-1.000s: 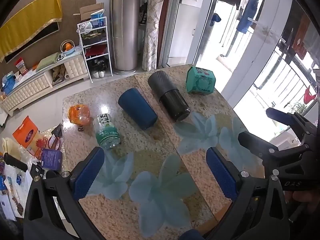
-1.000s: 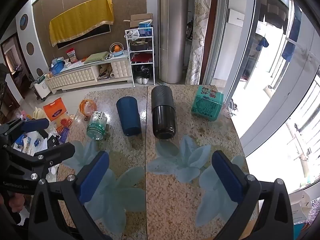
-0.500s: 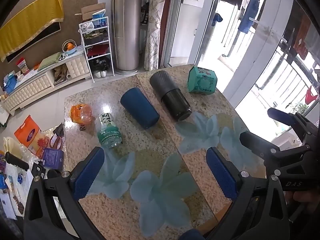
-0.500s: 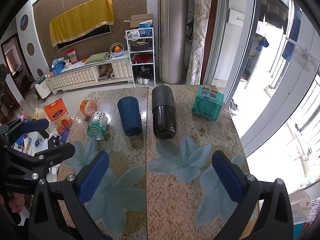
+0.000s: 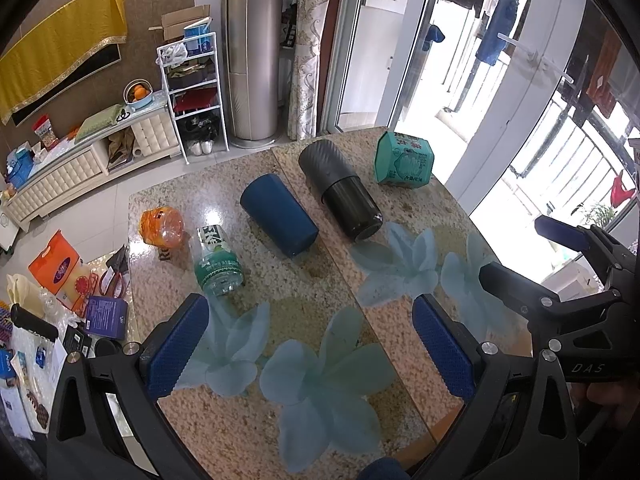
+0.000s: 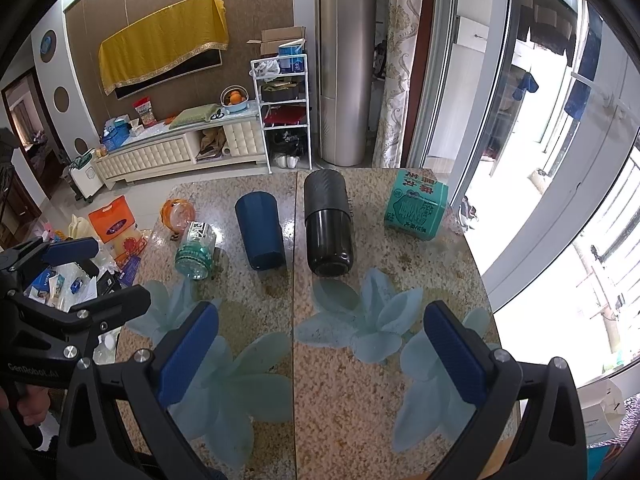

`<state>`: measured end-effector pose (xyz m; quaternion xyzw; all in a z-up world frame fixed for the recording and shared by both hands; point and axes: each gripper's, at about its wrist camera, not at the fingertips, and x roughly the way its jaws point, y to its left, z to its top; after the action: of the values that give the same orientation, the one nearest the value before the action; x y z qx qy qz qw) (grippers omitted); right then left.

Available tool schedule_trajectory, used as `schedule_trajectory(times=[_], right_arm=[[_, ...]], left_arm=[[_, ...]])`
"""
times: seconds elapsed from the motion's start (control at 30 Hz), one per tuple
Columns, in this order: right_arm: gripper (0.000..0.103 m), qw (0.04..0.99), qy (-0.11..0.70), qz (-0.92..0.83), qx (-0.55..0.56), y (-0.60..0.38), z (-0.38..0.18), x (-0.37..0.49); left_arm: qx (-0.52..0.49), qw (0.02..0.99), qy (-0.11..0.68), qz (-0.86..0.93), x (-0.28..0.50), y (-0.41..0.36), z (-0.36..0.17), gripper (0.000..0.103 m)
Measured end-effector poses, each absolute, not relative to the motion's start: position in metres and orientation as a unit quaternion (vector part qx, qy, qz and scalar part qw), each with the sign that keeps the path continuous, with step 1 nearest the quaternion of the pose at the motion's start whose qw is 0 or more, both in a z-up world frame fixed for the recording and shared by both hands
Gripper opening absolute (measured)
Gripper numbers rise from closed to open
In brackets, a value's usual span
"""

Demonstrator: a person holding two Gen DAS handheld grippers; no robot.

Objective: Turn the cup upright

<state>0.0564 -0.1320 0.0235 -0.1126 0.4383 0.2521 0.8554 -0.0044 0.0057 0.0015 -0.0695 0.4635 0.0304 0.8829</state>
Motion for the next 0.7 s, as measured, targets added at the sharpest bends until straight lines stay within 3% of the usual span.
schedule_trajectory(times=[0.7], right_arm=[[0.103, 0.855, 0.44, 0.255, -0.107, -0.1342, 0.0244, 0.0549]], left_arm=[[-0.062, 0.886, 0.46, 0.028, -0.0052, 0.0039, 0.0026, 0.102]])
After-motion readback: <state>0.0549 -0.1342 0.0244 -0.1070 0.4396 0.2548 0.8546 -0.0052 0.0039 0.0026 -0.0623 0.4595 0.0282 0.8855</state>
